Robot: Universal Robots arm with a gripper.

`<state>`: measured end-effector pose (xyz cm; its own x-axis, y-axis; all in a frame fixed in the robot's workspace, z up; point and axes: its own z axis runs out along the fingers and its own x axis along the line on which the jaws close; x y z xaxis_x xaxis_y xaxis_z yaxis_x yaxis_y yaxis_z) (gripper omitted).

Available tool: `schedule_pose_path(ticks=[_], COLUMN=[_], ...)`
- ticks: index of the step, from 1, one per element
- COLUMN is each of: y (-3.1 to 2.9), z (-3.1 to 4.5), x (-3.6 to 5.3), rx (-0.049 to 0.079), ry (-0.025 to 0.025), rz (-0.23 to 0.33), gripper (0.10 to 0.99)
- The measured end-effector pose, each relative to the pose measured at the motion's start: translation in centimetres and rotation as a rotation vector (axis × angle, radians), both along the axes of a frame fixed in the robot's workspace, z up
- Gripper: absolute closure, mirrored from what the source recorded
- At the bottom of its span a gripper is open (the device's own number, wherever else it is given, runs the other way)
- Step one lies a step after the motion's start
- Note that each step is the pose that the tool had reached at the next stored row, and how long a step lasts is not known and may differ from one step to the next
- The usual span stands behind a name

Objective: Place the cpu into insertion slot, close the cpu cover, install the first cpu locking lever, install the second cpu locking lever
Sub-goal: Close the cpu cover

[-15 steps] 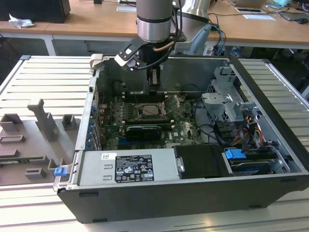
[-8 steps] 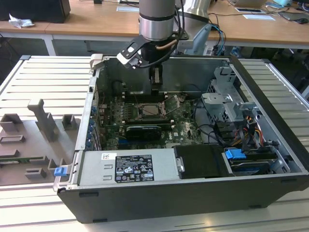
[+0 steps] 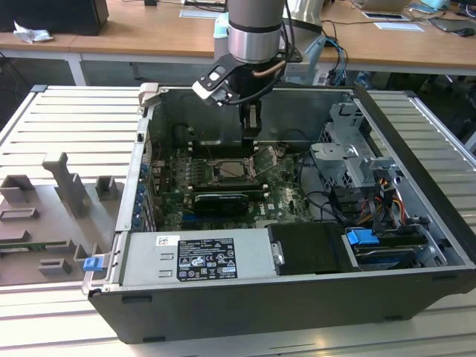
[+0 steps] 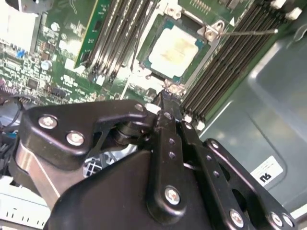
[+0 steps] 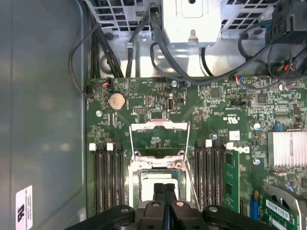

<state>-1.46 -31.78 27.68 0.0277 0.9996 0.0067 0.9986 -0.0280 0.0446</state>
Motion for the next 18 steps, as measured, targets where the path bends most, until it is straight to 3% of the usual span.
schedule_pose_path(ticks=[4,11,18], y=[0.0,0.0,0.0], z=[0.5,0.5,0.51], x=[0.48,3.1,3.75], rx=[0.0,0.0,0.0], ry=[-0.0001,0.0004,0.0004], rz=[0.0,0.0,0.0], gripper=[0.98,0.98,0.98])
